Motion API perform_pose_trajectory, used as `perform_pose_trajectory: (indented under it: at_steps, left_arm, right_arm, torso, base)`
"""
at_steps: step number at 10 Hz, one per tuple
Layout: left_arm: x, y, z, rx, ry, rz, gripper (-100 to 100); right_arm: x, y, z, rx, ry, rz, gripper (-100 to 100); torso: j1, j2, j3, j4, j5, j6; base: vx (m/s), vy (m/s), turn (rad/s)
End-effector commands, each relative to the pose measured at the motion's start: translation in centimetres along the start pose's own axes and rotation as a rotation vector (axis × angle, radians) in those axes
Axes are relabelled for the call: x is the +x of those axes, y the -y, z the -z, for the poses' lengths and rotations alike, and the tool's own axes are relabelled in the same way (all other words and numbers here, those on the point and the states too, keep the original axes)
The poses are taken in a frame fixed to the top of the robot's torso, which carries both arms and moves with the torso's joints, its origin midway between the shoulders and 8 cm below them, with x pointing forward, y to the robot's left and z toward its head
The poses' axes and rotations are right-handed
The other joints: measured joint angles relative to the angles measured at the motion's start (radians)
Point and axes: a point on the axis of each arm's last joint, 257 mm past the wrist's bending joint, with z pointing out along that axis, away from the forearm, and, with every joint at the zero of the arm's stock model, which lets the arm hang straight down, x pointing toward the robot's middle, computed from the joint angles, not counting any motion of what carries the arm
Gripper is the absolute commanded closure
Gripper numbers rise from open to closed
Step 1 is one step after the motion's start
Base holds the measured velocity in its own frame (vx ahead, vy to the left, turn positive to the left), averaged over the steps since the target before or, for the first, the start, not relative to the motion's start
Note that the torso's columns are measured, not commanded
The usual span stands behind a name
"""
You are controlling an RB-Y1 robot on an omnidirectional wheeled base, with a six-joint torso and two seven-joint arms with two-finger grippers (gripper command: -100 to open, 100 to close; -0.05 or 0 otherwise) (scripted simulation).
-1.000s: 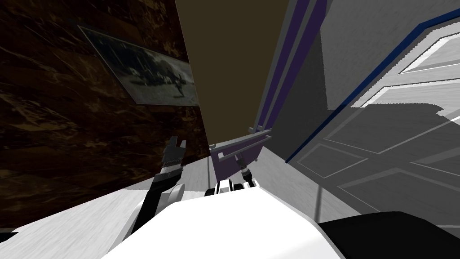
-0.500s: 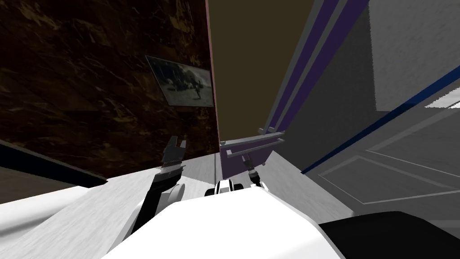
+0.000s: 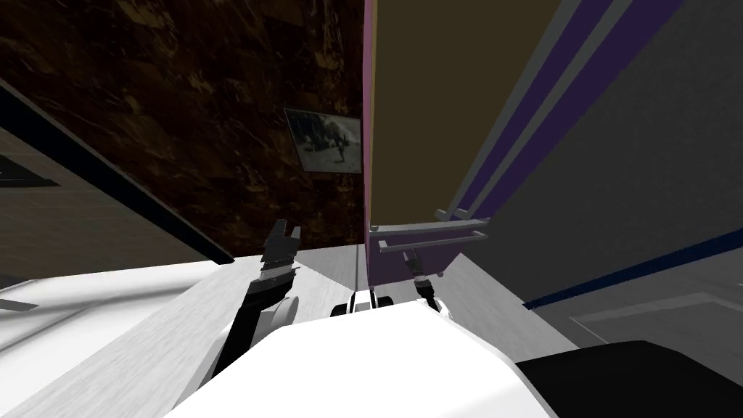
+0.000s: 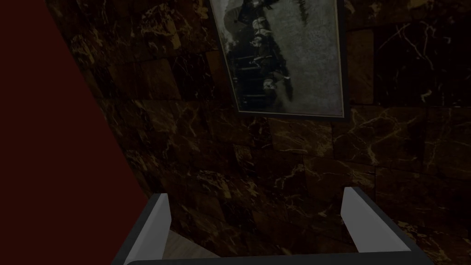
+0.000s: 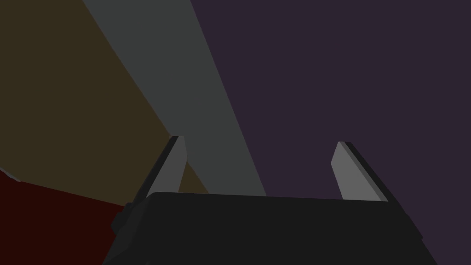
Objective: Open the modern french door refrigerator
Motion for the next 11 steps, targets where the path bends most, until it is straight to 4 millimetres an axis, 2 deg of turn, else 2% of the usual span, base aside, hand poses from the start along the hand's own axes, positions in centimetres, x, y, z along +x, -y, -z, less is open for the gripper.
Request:
perform_pose_trajectory:
  at_steps: [1, 3, 4, 5, 6, 7, 8, 9, 10, 11]
  left_arm:
    - [0.0, 0.0, 0.0, 0.0, 0.0, 0.0, 0]
    - [0.0, 0.0, 0.0, 0.0, 0.0, 0.0, 0]
    - [0.0, 0.0, 0.0, 0.0, 0.0, 0.0, 0]
    - [0.0, 0.0, 0.0, 0.0, 0.0, 0.0, 0]
    - [0.0, 0.0, 0.0, 0.0, 0.0, 0.0, 0]
    - [0.0, 0.0, 0.0, 0.0, 0.0, 0.0, 0]
    - [0.0, 0.0, 0.0, 0.0, 0.0, 0.0, 0]
    - [0.0, 0.0, 0.0, 0.0, 0.0, 0.0, 0]
    - [0.0, 0.0, 0.0, 0.0, 0.0, 0.0, 0]
    - [0.0, 0.0, 0.0, 0.0, 0.0, 0.0, 0]
  right_arm:
    - [3.9, 2.0, 1.4, 0.023, -0.063, 0.028, -100]
    - [3.9, 2.0, 1.4, 0.023, -0.063, 0.028, -100]
    - [7.1, 4.1, 2.4, 0.048, -0.114, 0.052, -100]
    - [7.1, 4.1, 2.4, 0.048, -0.114, 0.052, -100]
    - [9.8, 6.3, 3.4, 0.072, -0.157, 0.074, -100]
    - [10.0, 6.5, 3.5, 0.076, -0.163, 0.077, -100]
    - [12.6, 8.7, 4.5, 0.103, -0.203, 0.099, -100]
    - [12.8, 9.0, 4.6, 0.108, -0.21, 0.102, -100]
    - [15.1, 11.3, 5.7, 0.137, -0.247, 0.123, -100]
    - [15.4, 11.6, 5.8, 0.143, -0.255, 0.127, -100]
  torso:
    - [0.0, -0.002, -0.001, 0.0, 0.0, -0.003]
    - [-0.004, -0.003, -0.002, -0.001, -0.001, 0.0]
    - [-0.004, -0.003, -0.002, -0.001, -0.001, 0.0]
    - [0.001, 0.0, 0.0, 0.0, 0.0, -0.001]
    - [0.002, 0.001, 0.001, 0.0, 0.0, -0.001]
    - [0.004, 0.0, 0.0, 0.0, 0.001, -0.002]
    - [0.002, -0.001, -0.001, 0.001, 0.001, -0.002]
    - [0.001, -0.002, -0.001, 0.002, 0.002, -0.005]
    - [0.0, -0.004, -0.002, 0.0, 0.001, -0.004]
    - [0.001, -0.003, -0.002, 0.0, 0.0, -0.002]
  base:
    - [-0.05, 0.073, 0.216]
    - [-0.014, 0.013, -0.011]
    - [-0.023, 0.042, 0.331]
    - [-0.026, 0.052, 0.251]
    - [-0.016, 0.094, 0.345]
    - [-0.031, 0.083, 0.223]
    - [-0.046, 0.08, 0.344]
    - [-0.046, 0.062, 0.263]
    - [-0.034, 0.079, 0.426]
    - [-0.015, 0.069, 0.255]
